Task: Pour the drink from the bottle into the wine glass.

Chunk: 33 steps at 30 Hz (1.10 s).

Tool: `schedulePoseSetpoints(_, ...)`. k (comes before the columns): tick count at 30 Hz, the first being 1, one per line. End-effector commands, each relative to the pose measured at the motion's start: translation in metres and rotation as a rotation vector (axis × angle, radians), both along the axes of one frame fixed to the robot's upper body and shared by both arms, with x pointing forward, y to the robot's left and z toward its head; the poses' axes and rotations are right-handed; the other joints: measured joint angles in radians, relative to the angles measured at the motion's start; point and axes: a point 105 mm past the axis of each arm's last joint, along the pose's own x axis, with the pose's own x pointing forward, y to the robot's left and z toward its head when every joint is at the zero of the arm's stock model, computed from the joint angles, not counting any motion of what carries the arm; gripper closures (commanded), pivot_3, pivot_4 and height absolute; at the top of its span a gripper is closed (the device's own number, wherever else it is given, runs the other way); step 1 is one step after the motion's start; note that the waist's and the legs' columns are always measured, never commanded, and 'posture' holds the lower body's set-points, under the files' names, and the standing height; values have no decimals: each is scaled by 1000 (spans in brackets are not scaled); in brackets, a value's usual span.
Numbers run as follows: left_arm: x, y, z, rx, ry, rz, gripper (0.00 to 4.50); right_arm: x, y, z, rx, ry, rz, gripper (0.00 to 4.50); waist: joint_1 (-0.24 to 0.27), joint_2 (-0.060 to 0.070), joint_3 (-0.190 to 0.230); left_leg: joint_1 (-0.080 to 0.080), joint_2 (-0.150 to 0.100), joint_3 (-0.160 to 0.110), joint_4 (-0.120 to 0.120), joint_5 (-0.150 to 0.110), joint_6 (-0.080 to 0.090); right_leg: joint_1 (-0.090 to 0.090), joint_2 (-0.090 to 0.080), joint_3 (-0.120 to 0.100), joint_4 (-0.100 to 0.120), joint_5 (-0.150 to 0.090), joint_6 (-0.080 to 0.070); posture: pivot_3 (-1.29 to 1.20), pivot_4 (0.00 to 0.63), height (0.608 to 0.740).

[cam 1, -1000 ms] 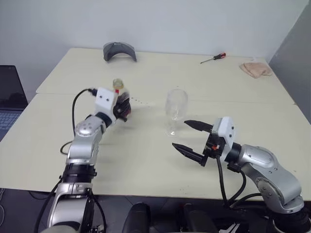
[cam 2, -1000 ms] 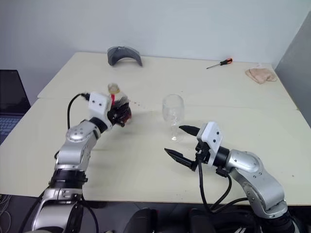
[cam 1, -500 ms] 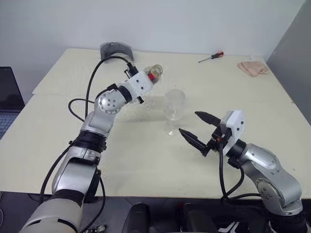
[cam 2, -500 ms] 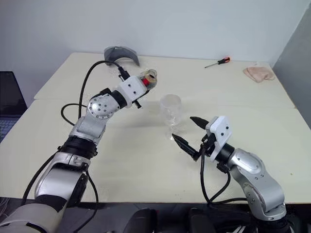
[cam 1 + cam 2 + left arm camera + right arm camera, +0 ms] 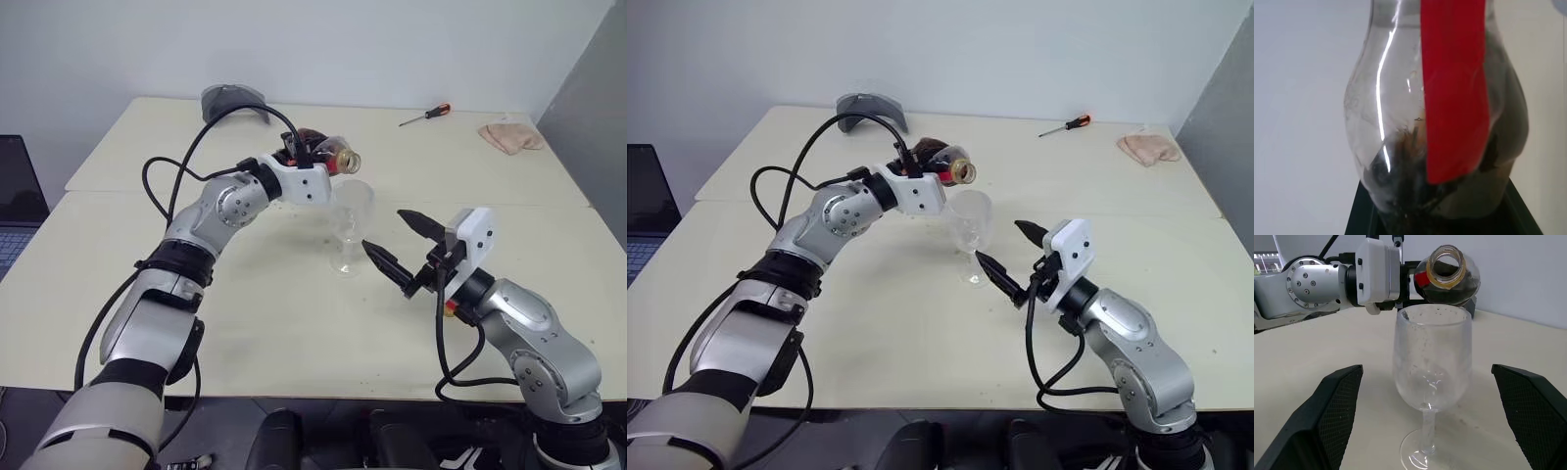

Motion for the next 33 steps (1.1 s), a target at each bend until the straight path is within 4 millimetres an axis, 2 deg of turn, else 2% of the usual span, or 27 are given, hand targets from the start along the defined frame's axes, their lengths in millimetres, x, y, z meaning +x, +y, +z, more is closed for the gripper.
schedulePoseSetpoints(1, -3, -3, 26, 17, -121, -19, 3548, -3, 3, 7, -2, -37, 19, 0, 0, 0, 0, 0, 0, 0, 0, 0, 0, 0, 0, 0, 0, 0, 0, 0, 150, 740)
schedulePoseSetpoints(20, 0, -2, 37, 157, -258, -12, 3548, -4, 9, 5, 1, -47, 28, 0, 0, 0, 0, 0, 0, 0, 0, 0, -1, 0, 0, 0, 0, 0, 0, 0, 150, 740)
schedulePoseSetpoints(33, 2, 4, 44, 187, -291, -1, 3548, -3, 12, 2, 15, -48, 36, 0, 0, 0, 0, 0, 0, 1, 0, 1, -2, 0, -1, 0, 0, 0, 0, 0, 150, 740)
